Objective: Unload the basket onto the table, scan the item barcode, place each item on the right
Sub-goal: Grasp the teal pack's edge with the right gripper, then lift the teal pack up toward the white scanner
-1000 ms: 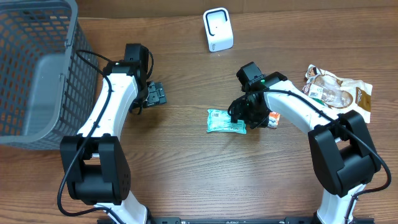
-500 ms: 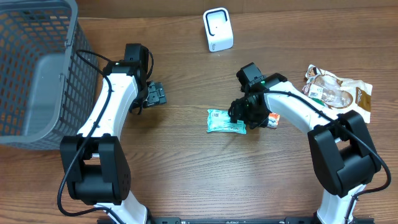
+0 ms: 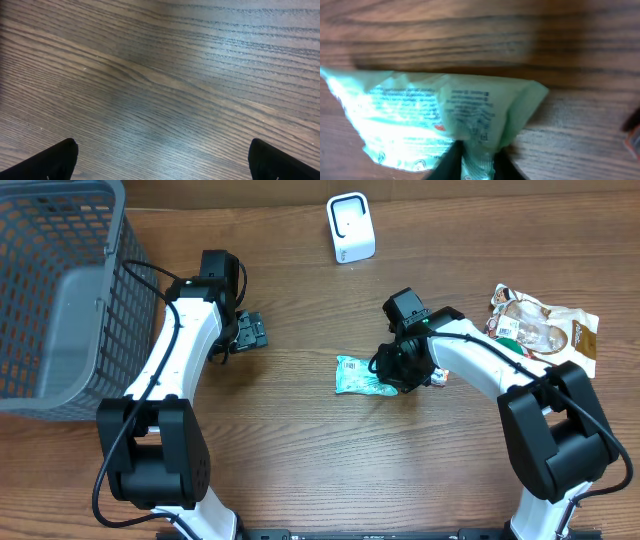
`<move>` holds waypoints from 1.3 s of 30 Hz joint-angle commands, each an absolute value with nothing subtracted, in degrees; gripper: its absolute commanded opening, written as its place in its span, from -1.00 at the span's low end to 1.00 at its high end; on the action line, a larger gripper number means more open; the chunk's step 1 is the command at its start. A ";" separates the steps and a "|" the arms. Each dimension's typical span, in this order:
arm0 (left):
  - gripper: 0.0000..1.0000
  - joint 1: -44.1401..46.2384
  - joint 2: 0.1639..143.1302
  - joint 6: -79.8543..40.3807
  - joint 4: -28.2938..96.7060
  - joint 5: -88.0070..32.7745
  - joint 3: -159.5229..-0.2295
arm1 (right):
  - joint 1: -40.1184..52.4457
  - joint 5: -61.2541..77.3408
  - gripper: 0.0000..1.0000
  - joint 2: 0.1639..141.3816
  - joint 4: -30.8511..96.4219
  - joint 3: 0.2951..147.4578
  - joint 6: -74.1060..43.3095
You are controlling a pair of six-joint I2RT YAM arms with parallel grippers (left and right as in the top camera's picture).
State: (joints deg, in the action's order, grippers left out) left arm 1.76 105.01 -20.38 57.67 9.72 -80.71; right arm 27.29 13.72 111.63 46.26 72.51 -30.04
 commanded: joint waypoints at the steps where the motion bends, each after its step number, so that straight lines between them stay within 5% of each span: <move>1: 1.00 1.85 104.14 -19.70 57.69 10.48 -80.66 | 26.28 11.94 -0.91 111.11 46.59 71.94 -29.85; 39: 1.00 1.85 104.14 -19.70 57.69 10.48 -80.66 | 32.84 12.49 -0.93 96.29 42.26 72.05 -12.78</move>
State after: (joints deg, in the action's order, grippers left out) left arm 1.76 105.01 -20.38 57.65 9.72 -80.71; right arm 32.67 12.80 97.45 42.81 72.18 -13.69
